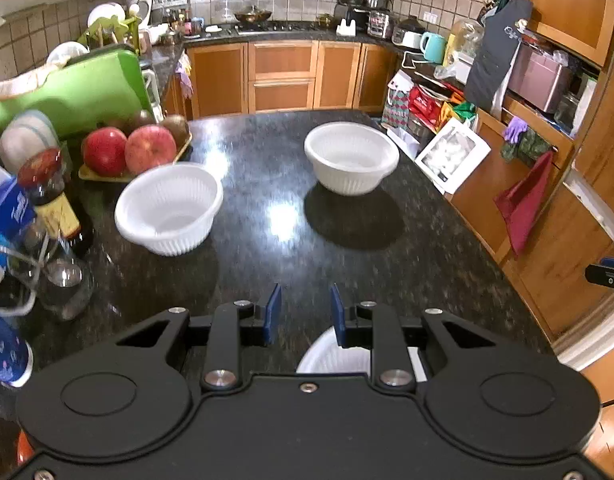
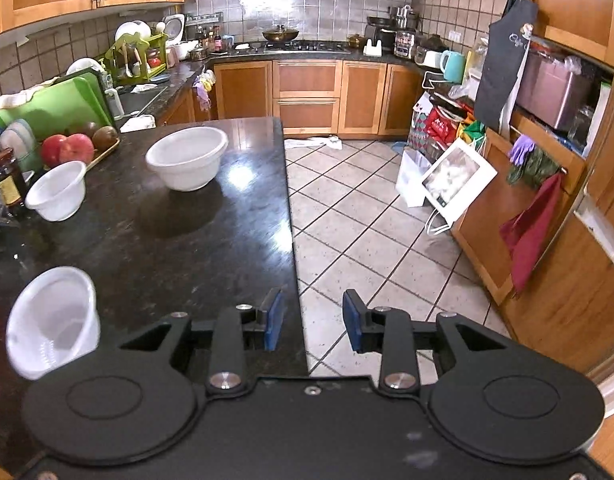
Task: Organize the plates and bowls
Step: 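Move the left tool to another white bowl and close on its rim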
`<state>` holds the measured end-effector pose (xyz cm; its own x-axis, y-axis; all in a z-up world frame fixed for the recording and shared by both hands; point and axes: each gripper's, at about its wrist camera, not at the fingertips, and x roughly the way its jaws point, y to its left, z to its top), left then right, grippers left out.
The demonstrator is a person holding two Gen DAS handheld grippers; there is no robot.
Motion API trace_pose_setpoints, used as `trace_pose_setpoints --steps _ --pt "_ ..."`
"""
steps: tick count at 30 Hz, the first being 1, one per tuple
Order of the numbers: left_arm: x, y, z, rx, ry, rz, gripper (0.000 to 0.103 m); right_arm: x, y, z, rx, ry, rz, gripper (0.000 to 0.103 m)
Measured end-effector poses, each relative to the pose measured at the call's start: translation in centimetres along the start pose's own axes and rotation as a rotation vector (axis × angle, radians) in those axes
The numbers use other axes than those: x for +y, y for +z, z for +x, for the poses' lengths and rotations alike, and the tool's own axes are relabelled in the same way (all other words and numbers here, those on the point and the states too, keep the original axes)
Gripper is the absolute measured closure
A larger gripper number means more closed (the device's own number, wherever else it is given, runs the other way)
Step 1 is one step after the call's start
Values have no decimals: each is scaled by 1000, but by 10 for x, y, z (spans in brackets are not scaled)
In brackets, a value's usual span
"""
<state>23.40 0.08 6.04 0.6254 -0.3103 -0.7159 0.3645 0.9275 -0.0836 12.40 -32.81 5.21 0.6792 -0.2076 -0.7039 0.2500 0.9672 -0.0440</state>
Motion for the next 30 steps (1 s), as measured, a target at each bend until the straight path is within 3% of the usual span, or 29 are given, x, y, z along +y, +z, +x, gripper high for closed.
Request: trace_pose_setpoints --steps 18,30 --pt "20 52 30 -8 175 -133 70 -11 108 97 61 254 -78 68" --pt "7 94 84 81 167 -172 70 0 175 178 147 340 -135 68"
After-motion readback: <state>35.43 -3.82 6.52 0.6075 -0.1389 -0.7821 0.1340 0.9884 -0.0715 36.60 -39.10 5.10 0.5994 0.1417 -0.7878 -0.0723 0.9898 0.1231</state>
